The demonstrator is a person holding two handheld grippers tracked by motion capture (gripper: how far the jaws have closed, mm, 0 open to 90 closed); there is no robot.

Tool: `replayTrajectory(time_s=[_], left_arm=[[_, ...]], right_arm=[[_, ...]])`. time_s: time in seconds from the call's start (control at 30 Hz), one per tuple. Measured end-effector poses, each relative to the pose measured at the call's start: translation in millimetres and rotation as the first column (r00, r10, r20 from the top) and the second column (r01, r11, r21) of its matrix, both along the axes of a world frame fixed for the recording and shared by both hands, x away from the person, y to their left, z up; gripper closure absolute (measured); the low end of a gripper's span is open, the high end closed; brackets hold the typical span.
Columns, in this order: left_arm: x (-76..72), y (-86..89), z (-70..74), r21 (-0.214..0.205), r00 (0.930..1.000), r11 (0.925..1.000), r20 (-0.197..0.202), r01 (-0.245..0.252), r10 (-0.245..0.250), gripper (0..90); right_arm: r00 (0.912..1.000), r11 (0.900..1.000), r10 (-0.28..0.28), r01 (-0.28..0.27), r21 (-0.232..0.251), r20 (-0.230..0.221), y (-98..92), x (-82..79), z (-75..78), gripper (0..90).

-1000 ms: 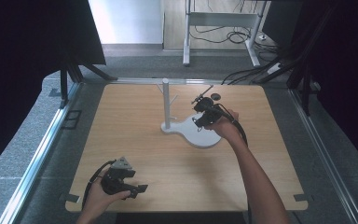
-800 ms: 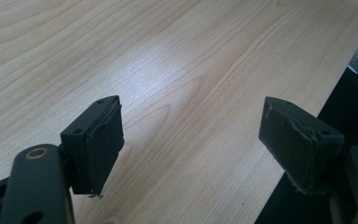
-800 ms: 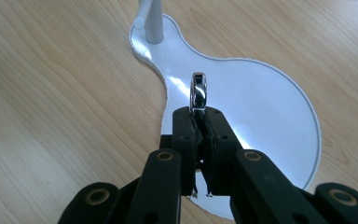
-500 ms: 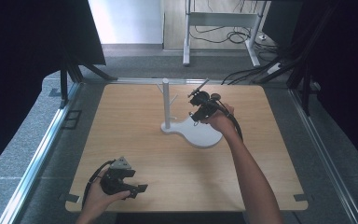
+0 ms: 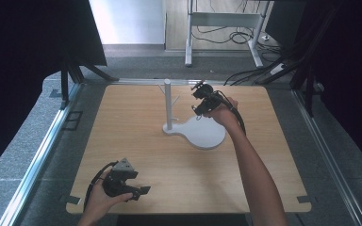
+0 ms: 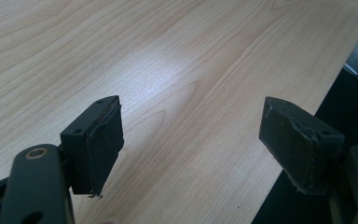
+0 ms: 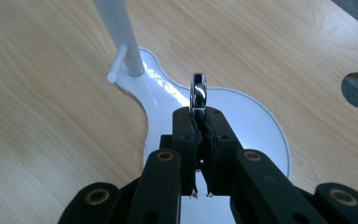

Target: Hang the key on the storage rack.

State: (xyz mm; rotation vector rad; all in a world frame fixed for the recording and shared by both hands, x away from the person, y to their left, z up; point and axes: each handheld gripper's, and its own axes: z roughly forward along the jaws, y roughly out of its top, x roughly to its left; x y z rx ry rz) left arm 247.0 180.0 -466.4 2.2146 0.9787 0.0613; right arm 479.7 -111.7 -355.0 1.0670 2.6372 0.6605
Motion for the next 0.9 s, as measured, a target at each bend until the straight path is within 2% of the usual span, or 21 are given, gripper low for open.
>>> replayTrajectory(time_s=[0.17,0.4,0.53,0.67,0.9], left_arm=[[-0.1,1.9,0.4,-0.004,0.9999,0.9999,0.000,-0.011,0.011,22.2],[0.6,5.0,1.8,-0.020,0.9998,0.9997,-0.004,-0.017,0.017,22.1],[1.1,5.6,1.5,-0.024,0.9999,0.9996,-0.003,-0.015,0.014,22.1],[-0.1,7.9,3.9,-0.035,0.9998,0.9992,0.002,-0.019,0.019,22.1],[-0.7,8.5,4.6,-0.039,0.9998,0.9990,0.002,-0.021,0.022,22.2]], right_arm=[[1.0000,1.0000,-0.006,0.006,0.000,-0.007,1.1,6.8,-0.8,84.5],[0.9988,0.9991,-0.022,0.021,-0.037,-0.044,4.7,18.9,-10.2,84.4],[0.9986,0.9995,-0.024,0.023,-0.023,-0.047,7.0,24.3,-12.1,84.4],[0.9980,0.9992,-0.023,0.021,-0.034,-0.058,15.5,28.7,-14.8,84.4],[0.9984,0.9985,-0.025,0.022,-0.049,-0.052,21.2,30.8,-11.6,84.4]])
